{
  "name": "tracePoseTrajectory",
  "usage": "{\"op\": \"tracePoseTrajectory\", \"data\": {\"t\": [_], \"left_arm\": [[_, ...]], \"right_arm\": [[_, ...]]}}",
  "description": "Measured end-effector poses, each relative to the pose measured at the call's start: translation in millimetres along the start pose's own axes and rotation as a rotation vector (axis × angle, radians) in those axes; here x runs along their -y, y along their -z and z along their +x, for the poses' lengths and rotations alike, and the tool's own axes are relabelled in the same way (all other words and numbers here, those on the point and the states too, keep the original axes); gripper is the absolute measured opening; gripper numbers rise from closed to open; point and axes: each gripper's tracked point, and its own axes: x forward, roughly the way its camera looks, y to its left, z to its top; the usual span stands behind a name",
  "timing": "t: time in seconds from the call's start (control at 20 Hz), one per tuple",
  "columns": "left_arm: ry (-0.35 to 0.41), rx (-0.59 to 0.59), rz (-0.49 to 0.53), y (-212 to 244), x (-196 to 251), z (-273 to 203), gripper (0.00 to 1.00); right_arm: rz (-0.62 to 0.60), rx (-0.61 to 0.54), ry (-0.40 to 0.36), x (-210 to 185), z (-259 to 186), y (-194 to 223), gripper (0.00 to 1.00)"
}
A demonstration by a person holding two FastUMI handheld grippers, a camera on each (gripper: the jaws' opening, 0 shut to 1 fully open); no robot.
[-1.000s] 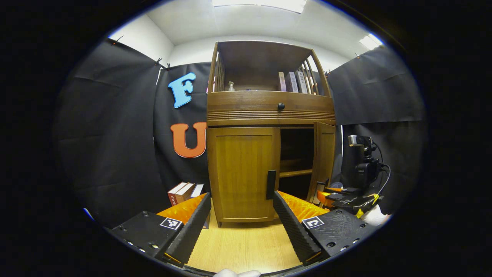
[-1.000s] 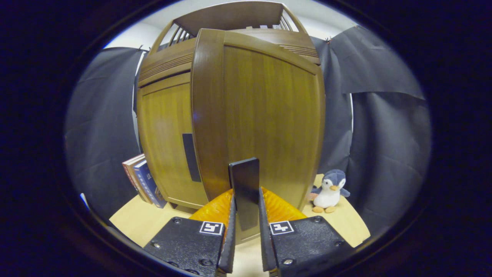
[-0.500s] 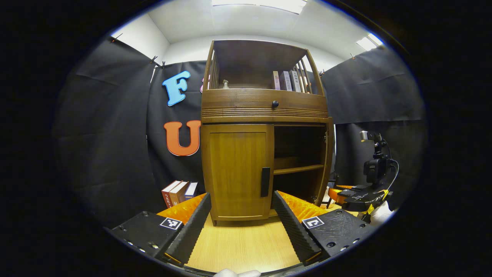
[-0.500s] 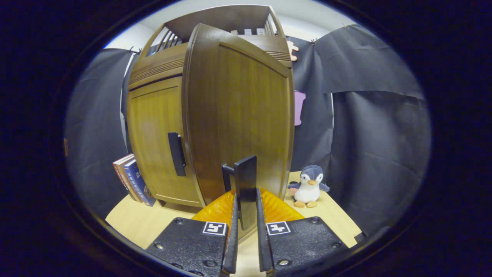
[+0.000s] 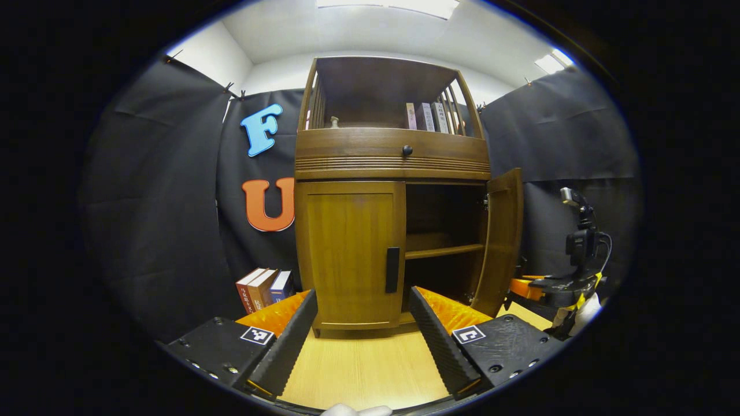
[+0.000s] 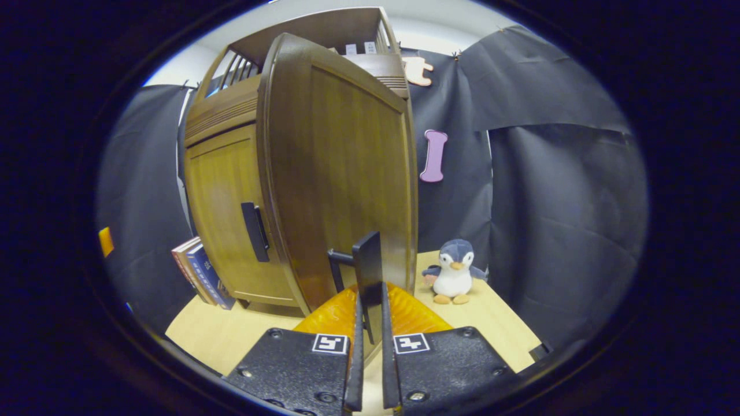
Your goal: Open the right door of the double-door shoe cabinet with the right hand, and open the left door with the left hand.
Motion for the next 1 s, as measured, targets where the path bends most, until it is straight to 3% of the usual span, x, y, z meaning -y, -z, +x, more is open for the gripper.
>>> {"op": "tracePoseTrajectory", "data": {"t": [0.2, 0.35, 0.65, 0.75, 0.85, 1.0], "left_arm": [[-0.026, -0.014, -0.032, 2, 29, 12, 1.00], [-0.048, -0.020, -0.051, 2, 51, 19, 0.96], [-0.087, -0.033, -0.050, 2, 88, 26, 1.00], [-0.108, -0.031, -0.048, 3, 97, 28, 0.96], [-0.129, -0.032, -0.051, 4, 106, 29, 1.00], [-0.162, -0.039, -0.046, 5, 118, 27, 0.96]], "right_arm": [[-0.010, -0.015, -0.007, 40, -9, -1, 0.11], [-0.012, -0.025, -0.049, 62, -24, -8, 0.06], [-0.043, -0.028, -0.105, 102, -21, -13, 0.05], [-0.054, -0.029, -0.119, 115, -18, -16, 0.05], [-0.054, -0.032, -0.131, 128, -12, -19, 0.05], [-0.047, -0.033, -0.192, 136, -4, -21, 0.04]]}}
